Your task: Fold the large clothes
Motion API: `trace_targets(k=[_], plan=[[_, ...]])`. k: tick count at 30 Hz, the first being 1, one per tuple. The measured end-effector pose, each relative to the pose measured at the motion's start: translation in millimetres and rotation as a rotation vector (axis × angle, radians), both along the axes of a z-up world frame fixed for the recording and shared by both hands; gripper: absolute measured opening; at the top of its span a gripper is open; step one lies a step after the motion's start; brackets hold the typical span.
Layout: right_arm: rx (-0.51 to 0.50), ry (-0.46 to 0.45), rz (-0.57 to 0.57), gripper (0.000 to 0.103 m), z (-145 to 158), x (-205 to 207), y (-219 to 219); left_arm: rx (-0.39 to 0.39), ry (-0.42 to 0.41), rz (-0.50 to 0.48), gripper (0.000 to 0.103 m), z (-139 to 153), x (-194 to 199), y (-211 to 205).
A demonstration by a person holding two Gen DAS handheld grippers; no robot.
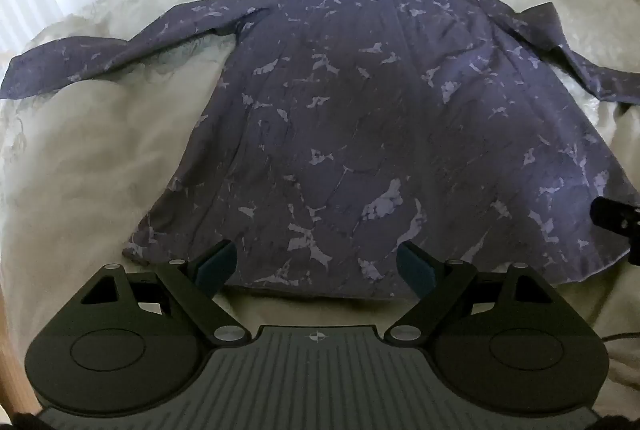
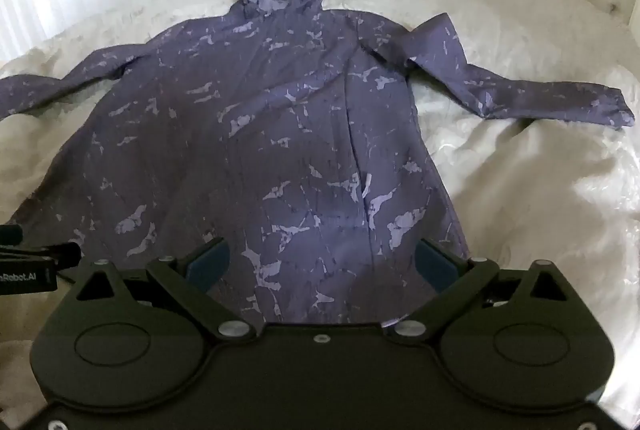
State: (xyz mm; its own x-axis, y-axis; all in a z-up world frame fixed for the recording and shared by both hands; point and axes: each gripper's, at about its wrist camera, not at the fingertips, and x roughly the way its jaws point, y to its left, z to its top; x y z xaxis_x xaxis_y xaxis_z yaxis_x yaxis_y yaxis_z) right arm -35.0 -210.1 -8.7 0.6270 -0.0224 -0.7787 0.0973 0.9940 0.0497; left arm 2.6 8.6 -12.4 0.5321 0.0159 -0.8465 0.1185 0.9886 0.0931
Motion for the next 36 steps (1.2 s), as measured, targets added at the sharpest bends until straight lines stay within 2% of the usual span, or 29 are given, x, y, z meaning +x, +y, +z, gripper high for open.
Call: trace_targets(k=[19,36], plan=[[-0.005,0.043,-0.002,0.099,-9.4,7.3,0.3,0.012,0.016,0.001,0.088,-8.1,4.5,0.3],[0.004,0.103,0.021,0.099,-17.7,28.2,5.9,0.014,0.049,-0.001,0.088,-14.4,26.4,1.3]])
